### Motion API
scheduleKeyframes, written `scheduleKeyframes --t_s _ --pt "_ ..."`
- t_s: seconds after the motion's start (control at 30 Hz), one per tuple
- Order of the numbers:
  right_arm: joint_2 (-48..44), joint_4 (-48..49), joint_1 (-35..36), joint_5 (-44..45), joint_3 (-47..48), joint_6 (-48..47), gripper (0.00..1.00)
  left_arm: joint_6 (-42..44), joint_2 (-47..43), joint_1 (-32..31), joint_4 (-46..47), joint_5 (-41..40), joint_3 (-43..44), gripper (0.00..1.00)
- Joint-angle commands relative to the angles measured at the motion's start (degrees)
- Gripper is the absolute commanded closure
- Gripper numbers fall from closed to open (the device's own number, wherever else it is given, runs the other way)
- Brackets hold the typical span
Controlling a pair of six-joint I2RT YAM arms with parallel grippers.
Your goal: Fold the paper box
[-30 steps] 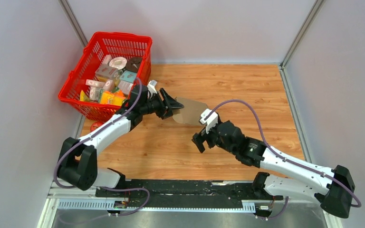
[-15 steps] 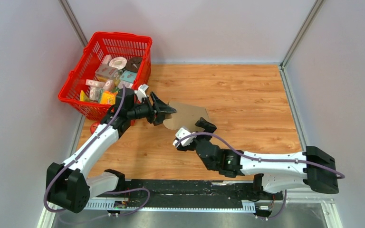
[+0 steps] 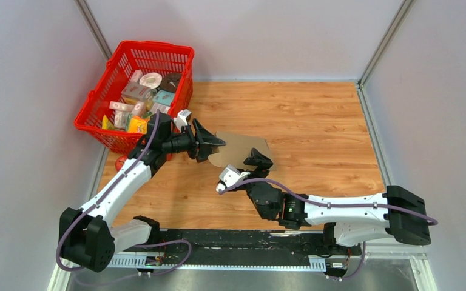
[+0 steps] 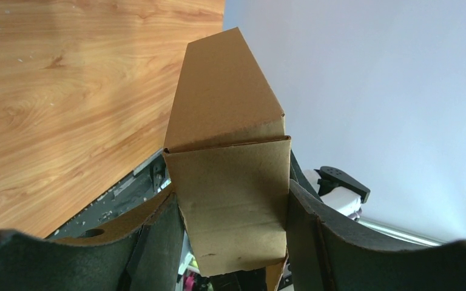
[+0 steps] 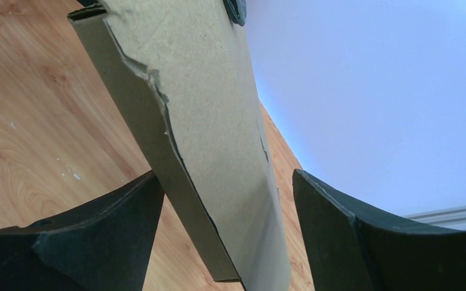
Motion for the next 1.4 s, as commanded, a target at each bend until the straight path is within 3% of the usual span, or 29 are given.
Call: scheduleKeyframes --t_s 0.0,0.17,0.2,0.23,0.33,0.43,0.6,0.7,0.77,0.8,0.87,0.9,1.0,1.2,1.37 --pt "-2.76 5.91 -0.52 -1.80 -0.46 -0.52 0.21 -1.87 -0.88 -0.02 1.38 2.98 -1.81 0.66" --pt "-3.46 6.54 -0.52 -1.71 -1.25 -0.26 0.35 -1.96 -0.52 0.15 2.52 3.60 -2.34 0.61" --pt "-3.81 6.36 -0.43 -1.80 -1.52 0.44 0.37 -1.61 -0.70 0.33 2.61 3.51 -2.25 0.57" --pt "-3.99 6.36 -0.52 -1.36 -1.69 0.88 0.42 -1.09 -1.05 0.50 2.61 2.99 -2.08 0.45" --pt "-5.13 4.43 -0.52 -1.62 -2.57 3.86 0.48 -0.12 -2.98 1.29 3.31 0.88 -2.43 0.26" --pt "-5.74 3.72 -0.43 -0.66 -3.80 5.62 0.52 2.34 -4.65 2.35 1.74 -0.88 -1.29 0.20" --pt "-8.11 -1.54 -0.52 0.14 -5.12 11.77 0.54 8.23 -6.93 3.31 -3.89 -3.61 0.48 0.20" --pt "-9.26 -11.54 -0.69 0.14 -3.02 20.90 0.55 14.45 -9.74 3.67 -9.65 -7.29 1.43 0.20" --pt "-9.35 -24.31 -2.35 -2.57 0.74 30.53 0.55 22.07 -11.94 3.67 -12.76 -11.51 3.20 0.29" --pt "-8.83 -28.93 -3.41 -8.85 2.33 33.38 0.55 24.56 -14.65 3.58 -13.55 -12.48 3.37 0.35" --pt "-7.95 -38.26 -6.12 -13.47 6.10 37.60 0.55 31.74 -17.82 3.49 -14.79 -15.73 3.03 0.42" --pt "-6.55 -40.81 -7.88 -21.49 7.43 40.58 0.55 33.88 -21.32 3.14 -14.71 -16.70 2.50 0.47" --pt "-3.38 -49.79 -11.85 -30.40 13.41 44.74 0.58 39.77 -26.62 0.78 -14.00 -20.13 -1.45 0.53" --pt "4.77 -62.53 -18.62 -48.61 24.21 45.36 0.58 48.39 -27.34 -4.84 -15.76 -25.05 -4.27 0.53" --pt "11.38 -68.26 -21.78 -56.45 28.19 44.22 0.57 50.07 -23.38 -8.46 -12.17 -30.15 -5.76 0.51"
